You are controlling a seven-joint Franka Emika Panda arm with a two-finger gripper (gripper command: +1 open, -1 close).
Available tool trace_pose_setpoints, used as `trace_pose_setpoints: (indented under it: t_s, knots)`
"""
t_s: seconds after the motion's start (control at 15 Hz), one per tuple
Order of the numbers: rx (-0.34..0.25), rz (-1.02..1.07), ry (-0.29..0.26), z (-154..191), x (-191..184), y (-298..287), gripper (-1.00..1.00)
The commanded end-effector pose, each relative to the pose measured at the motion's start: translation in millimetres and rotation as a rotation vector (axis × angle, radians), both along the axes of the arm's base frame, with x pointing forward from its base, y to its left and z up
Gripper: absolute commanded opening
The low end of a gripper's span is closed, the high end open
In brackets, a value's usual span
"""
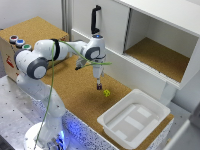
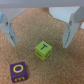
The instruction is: Go towards the purple block and grasp it
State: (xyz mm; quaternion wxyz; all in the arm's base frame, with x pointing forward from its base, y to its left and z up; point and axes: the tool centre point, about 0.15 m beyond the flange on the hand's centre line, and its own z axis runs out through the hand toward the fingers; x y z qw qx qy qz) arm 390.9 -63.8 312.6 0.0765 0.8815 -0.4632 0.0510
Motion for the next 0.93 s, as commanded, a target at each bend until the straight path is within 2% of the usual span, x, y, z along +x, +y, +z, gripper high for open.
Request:
trace_pose_setpoints:
  t_s: [0.0,0.13,0.2,0.27,0.47,0.53,0.6,0.87]
  knots:
    - [-0.032,0.049,0.016,-18,5,-7,1.00]
    - [-0.032,0.049,0.016,-18,5,-7,1.00]
    - [0.001,0.023,0.005,-7,1,-1,1.00]
    - [0.053,0.104,0.024,-11,12,-3,1.00]
    - [0.085,0.373,0.105,-18,25,9,1.00]
    - [0.088,0.387,0.118,-24,25,10,1.00]
    - [0.117,0.384,0.128,-32,26,12,1.00]
    - [0.173,0.368,0.118,-44,36,34,1.00]
